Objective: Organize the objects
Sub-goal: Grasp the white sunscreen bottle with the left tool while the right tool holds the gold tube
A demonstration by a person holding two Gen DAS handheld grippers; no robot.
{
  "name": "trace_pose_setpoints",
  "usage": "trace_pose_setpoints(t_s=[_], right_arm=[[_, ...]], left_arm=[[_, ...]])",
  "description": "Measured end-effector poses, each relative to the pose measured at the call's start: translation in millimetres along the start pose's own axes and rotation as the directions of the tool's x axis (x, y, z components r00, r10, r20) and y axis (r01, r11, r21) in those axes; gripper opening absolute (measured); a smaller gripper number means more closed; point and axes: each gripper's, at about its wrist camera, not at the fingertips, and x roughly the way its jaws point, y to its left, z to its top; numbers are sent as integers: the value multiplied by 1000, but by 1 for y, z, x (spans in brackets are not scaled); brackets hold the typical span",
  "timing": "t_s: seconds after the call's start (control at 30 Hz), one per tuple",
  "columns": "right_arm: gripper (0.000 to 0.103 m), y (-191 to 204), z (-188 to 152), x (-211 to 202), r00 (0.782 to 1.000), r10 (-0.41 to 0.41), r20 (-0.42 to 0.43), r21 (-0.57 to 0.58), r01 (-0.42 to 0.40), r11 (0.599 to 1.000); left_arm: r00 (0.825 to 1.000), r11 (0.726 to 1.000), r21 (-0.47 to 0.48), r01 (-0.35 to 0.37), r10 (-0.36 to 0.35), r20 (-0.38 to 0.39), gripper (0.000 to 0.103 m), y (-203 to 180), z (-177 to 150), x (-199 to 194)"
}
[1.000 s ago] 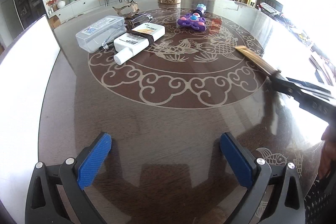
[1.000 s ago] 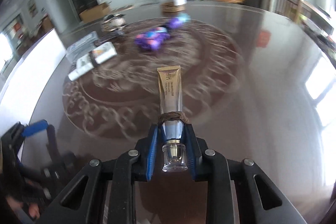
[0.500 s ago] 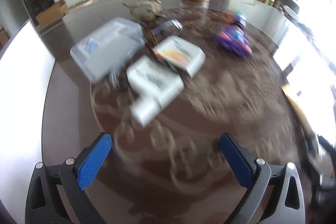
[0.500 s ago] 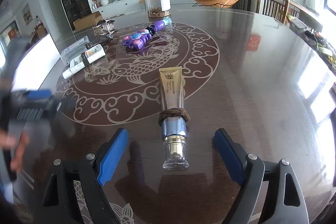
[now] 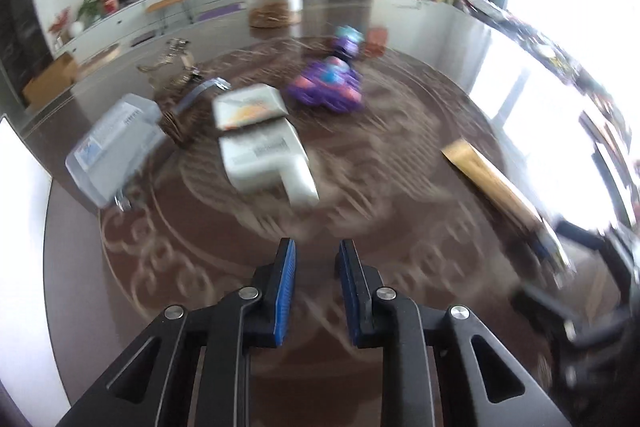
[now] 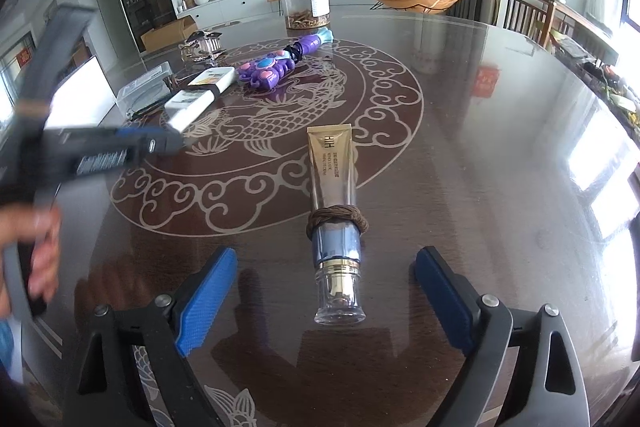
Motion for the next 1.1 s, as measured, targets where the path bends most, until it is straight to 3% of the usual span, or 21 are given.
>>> trace_pose_setpoints(t_s=[0.07,0.13,0.17,0.2,0.27,0.4,0.53,0.63,0.67,0.77,0.9,1.03,1.07,1.1], right_arm=[[91,0,0,0,1000,3,1,2,-3,1000],[92,0,0,0,1000,0,0,1,0,1000],[92,0,0,0,1000,-1,-1,-1,1,1000],[92,1,0,0,1000,-2,-1,-3,2,1000],[92,0,0,0,1000,-1,-1,-2,1,1000],[92,1,0,1,1000,2,1,1,-2,1000],[92,0,0,0,1000,-1,2,7,1,1000],[92,-1,0,0,1000,2,4,11,-3,1000],[92,-1,0,1,1000,1,3,10,-1,1000],[93,-1,-1,2,1000,-2,-2,3,2,1000],[94,0,-1,2,1000,-2,-4,0,2,1000],[94,1,0,2,1000,0,-3,2,0,1000],[94,1,-1,2,1000,-2,-4,1,2,1000],[94,1,-1,2,1000,-5,-5,-2,5,1000]], left_arm=[[1000,1000,3,-13,13,-19,29,0,-4,-3],[1000,999,-28,-17,17,-18,54,6,3,-8],[1000,999,-48,-15,15,-7,73,9,9,-10],[1000,997,-75,-18,19,19,82,14,20,-14],[999,995,-103,-16,20,44,86,19,40,-13],[998,985,-157,-67,64,-23,87,33,86,25],[985,972,-179,-153,135,-105,86,45,98,63],[992,978,-165,-123,120,-28,53,45,100,63],[992,980,-157,-124,122,-24,53,44,98,64],[996,985,-148,-88,91,17,53,34,73,50],[994,987,-137,-85,93,53,54,15,-4,2],[992,984,-146,-102,112,57,55,0,-61,-32],[992,984,-143,-106,115,57,61,0,-66,-35],[991,983,-143,-113,121,50,73,1,-70,-36]])
